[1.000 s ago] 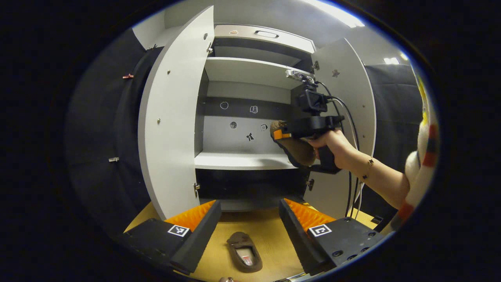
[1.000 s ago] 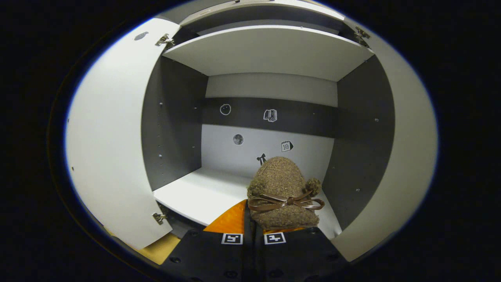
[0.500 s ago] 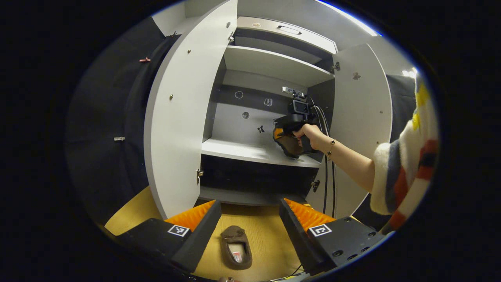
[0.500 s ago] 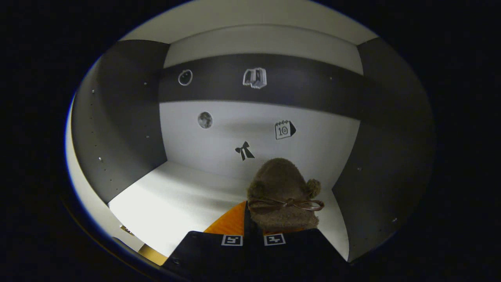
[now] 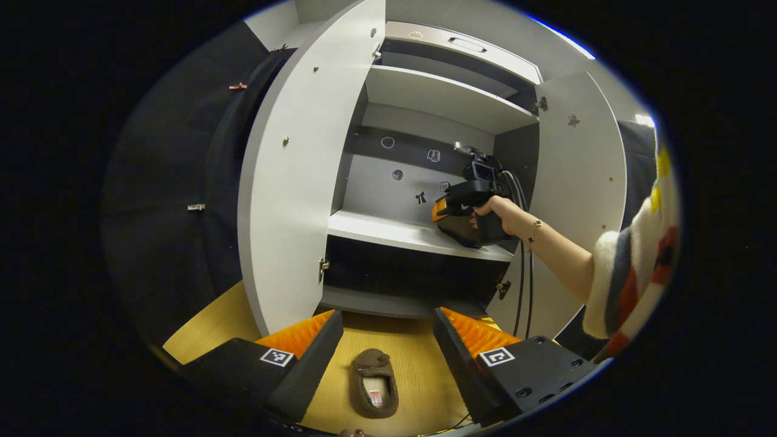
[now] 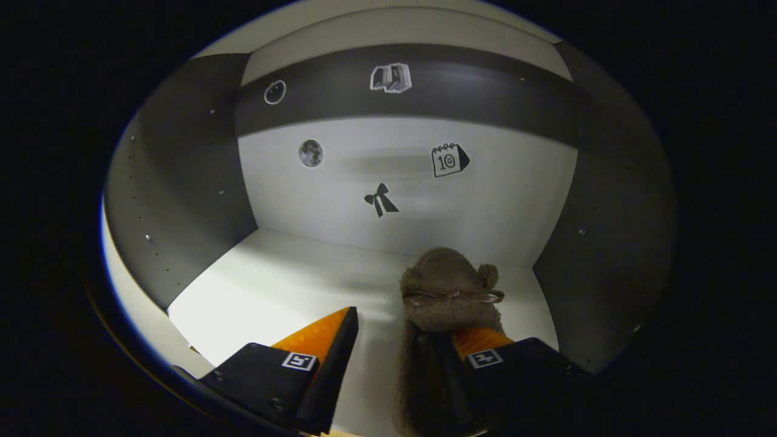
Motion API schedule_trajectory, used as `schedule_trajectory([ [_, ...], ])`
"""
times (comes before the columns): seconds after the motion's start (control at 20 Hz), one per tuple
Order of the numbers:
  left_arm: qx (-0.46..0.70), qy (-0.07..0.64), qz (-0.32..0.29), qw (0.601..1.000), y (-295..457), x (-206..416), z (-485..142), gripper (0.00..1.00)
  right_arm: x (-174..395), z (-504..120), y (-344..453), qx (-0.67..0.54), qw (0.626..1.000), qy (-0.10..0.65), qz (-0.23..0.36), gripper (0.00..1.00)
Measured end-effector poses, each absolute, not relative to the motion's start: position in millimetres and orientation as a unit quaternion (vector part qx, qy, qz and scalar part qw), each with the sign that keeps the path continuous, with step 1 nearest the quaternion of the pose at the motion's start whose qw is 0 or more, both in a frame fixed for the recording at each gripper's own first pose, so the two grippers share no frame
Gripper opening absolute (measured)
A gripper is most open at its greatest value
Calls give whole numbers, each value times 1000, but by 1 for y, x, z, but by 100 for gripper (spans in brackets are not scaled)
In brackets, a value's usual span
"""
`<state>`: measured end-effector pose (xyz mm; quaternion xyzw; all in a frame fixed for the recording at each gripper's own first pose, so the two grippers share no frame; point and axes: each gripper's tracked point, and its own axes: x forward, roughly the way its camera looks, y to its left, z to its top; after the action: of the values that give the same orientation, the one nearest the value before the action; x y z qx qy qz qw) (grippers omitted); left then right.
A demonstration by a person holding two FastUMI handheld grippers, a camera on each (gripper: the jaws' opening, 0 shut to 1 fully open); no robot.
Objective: Grab one shoe with the right hand and put it into the shoe cabinet, grab the other shoe with the left hand and put it into the shoe cabinet; then close the right door with the right hand and the left door with the left hand.
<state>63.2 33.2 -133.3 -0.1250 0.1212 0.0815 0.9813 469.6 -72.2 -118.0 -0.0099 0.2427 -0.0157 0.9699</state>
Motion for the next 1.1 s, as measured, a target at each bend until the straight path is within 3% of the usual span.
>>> schedule_trajectory([
  [0.1, -116, 123, 80, 982, 34, 60, -133, 95, 447, -106, -68, 3, 974, 228, -6, 98],
  [0.55, -100, 168, 46, 980, 26, 44, -186, 95, 296, -3, -13, 29, 997, 17, 74, 98],
  [0.8, -79, 193, 36, 977, 19, 46, -224, 95, 209, -10, -7, -28, 996, -64, 47, 99],
  [1.1, -63, 232, 32, 970, 19, 56, -308, 93, 152, -57, -11, -29, 998, -49, 23, 98],
])
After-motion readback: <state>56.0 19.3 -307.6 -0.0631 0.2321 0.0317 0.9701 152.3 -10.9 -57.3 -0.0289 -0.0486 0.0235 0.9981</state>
